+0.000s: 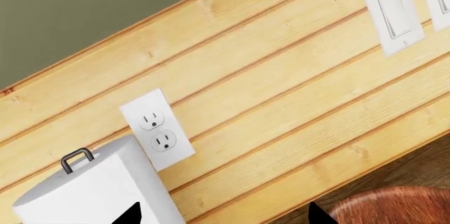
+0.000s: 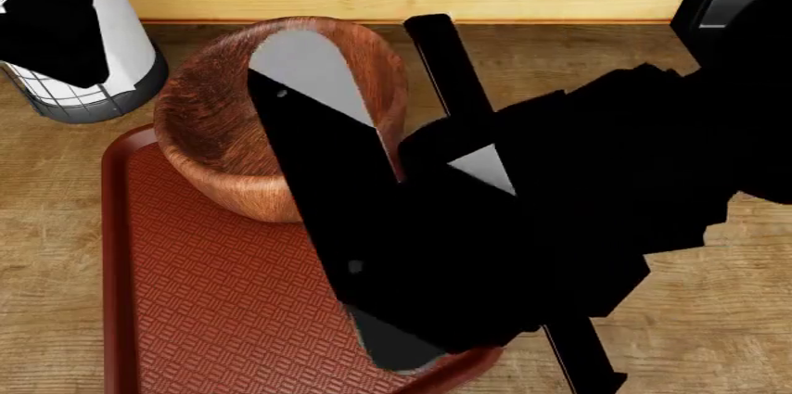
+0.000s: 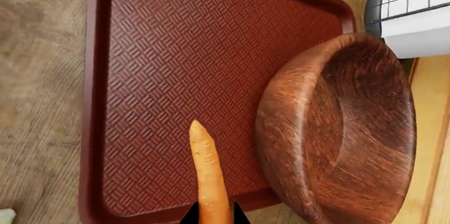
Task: Place the two vegetables and bowl onto the tray for setting up a vegetable dip station.
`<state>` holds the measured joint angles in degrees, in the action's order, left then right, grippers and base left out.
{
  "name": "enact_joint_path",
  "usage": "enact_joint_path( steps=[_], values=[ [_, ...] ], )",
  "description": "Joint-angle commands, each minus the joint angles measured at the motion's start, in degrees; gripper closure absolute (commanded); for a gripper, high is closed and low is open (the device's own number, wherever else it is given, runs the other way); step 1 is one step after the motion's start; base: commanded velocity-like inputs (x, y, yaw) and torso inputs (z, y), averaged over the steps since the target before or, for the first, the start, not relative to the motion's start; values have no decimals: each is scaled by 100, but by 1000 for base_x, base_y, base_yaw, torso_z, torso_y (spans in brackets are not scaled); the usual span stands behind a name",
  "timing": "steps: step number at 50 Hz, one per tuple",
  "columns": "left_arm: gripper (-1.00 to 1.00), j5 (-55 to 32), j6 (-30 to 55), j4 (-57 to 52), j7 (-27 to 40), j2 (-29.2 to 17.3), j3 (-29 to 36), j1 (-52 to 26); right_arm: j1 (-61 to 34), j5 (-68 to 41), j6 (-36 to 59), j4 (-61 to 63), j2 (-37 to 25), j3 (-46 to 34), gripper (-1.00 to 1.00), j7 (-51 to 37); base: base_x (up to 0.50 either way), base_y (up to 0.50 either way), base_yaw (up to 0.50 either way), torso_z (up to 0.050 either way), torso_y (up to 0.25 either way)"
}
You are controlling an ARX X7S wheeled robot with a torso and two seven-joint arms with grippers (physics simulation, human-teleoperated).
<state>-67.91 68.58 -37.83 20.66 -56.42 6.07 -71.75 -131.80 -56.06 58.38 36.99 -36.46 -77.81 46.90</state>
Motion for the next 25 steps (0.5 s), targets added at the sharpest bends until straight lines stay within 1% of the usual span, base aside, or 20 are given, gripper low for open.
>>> enact_joint_path(
  steps=[1, 9, 18, 19, 25],
  values=[
    [-100, -52, -97, -11, 8, -92, -127, 172, 99, 120, -47, -110, 525, 134, 100, 143, 0, 0, 0, 0, 0],
    [-100, -231, -61, -39, 77, -172, -247, 151, 264, 276, -210, -238, 533, 162, 100, 230, 0, 0, 0, 0, 0],
    [-100, -381, -27, -68, 160, -249, -339, 152, 561, 319, -200, -153, 447, 139, 100, -6, 0, 0, 0, 0, 0],
    [-100, -395, -23, -74, 177, -251, -344, 152, 503, 224, -62, -590, 971, 261, 100, -138, 0, 0, 0, 0, 0],
    [-100, -422, -28, -101, 206, -244, -334, 161, 554, 104, 53, -617, 1197, 318, 100, -261, 0, 0, 0, 0, 0]
  ],
)
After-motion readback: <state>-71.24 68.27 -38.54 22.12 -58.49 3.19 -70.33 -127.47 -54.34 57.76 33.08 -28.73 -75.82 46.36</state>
